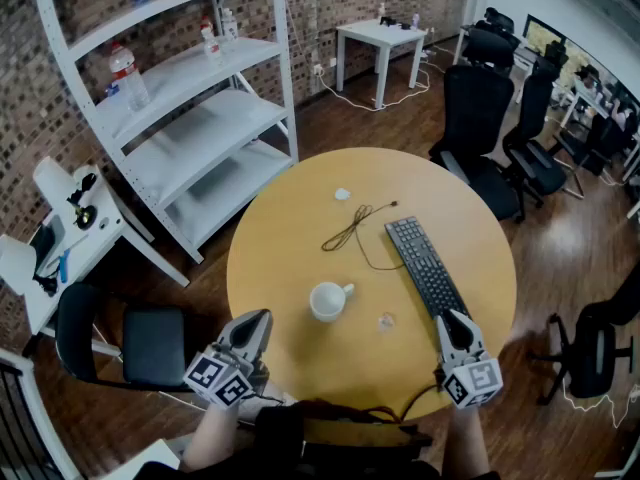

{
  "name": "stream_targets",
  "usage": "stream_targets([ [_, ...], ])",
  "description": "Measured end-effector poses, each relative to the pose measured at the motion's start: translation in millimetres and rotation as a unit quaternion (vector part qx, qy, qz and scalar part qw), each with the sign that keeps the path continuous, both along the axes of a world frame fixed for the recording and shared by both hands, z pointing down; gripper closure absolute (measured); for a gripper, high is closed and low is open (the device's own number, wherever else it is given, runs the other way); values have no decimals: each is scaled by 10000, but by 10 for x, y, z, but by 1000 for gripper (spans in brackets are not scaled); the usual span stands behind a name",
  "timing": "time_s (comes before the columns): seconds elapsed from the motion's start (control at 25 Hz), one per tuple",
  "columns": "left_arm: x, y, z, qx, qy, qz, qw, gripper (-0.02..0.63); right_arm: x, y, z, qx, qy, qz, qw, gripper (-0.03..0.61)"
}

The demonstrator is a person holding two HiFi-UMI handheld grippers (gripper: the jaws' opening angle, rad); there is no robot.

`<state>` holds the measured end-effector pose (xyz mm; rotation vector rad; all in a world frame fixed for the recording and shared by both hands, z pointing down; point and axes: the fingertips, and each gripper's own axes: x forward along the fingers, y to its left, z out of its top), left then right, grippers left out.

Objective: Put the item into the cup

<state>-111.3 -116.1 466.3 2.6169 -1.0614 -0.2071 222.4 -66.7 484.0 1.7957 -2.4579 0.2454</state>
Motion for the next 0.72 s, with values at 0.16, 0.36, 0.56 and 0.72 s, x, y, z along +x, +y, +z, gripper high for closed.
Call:
stream_targets([
  [0.16,-12,-57,43,-36,-15,-22,10000,611,-165,-164,325,-465,351,-270,9979,463],
  [0.36,-76,-96,110,-173,-72,-143,9997,611,-374,-343,855,-1142,853,-785,9867,439],
  [0.56,-91,-104,120,-250,-167,-286,9991,611,-481,-433,1423,-1866,1367,-1230,9651,439],
  [0.72,-75,-79,207,-400,-220,-331,9984,611,-531,-480,1784,-2292,1500,-1432,9510,439],
])
